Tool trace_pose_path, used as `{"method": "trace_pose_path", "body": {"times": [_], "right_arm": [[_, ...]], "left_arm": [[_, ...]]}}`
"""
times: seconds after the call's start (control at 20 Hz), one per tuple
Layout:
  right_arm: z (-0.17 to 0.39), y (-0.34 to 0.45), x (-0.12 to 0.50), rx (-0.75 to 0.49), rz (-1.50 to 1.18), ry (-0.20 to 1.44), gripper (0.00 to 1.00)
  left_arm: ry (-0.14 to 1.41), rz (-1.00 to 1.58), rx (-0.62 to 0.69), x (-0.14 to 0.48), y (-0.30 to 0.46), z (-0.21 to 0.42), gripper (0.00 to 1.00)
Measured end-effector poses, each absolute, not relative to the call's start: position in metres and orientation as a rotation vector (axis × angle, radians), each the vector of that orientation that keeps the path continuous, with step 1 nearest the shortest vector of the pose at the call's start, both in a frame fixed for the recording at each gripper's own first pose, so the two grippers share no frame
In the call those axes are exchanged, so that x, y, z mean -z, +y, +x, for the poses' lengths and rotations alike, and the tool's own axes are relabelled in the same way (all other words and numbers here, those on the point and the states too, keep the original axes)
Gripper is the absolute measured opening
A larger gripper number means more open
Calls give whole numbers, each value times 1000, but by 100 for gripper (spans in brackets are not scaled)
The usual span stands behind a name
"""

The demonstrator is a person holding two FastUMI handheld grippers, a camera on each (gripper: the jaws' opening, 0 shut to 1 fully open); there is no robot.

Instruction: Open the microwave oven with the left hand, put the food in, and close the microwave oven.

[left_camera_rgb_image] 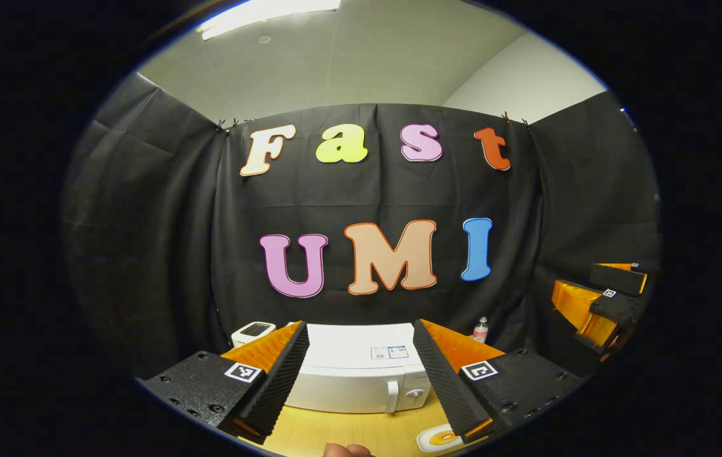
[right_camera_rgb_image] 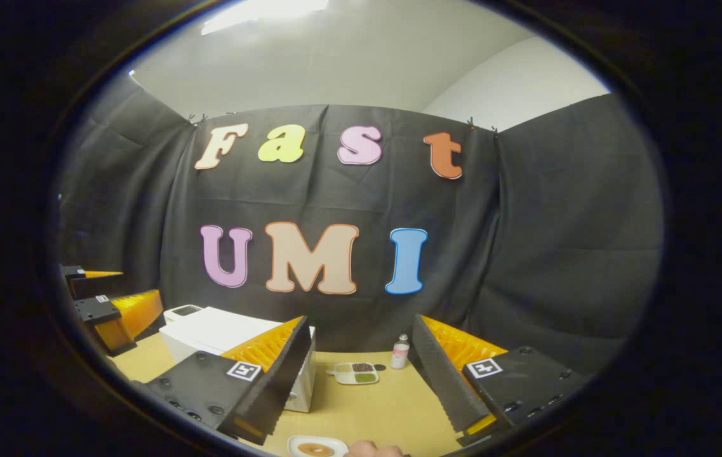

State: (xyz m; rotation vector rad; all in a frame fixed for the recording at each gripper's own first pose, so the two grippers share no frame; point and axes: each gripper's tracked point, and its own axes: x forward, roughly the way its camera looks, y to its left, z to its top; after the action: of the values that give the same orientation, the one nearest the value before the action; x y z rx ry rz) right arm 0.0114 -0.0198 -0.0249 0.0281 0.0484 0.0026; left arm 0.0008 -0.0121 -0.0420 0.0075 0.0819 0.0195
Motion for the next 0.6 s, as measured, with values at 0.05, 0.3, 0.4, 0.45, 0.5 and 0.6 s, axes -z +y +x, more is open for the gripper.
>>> {"method": "trace_pose_path", "body": {"times": [0.05,0.3,0.4,0.45,0.5,0.6], "right_arm": [[11,-21,25,0,32,50,96],[9,-30,31,12,26,63,96],[8,-33,33,17,23,72,96],[6,-35,32,21,23,72,96],[6,-37,32,24,23,73,96],[4,-40,31,27,23,72,96]], "left_arm": [[96,2,-17,50,-13,1,98],[138,3,-1,89,-21,6,98],[156,-5,7,106,-26,11,99],[168,-8,13,117,-29,14,99],[186,-10,22,129,-32,17,99],[224,-15,38,158,-39,24,99]]}}
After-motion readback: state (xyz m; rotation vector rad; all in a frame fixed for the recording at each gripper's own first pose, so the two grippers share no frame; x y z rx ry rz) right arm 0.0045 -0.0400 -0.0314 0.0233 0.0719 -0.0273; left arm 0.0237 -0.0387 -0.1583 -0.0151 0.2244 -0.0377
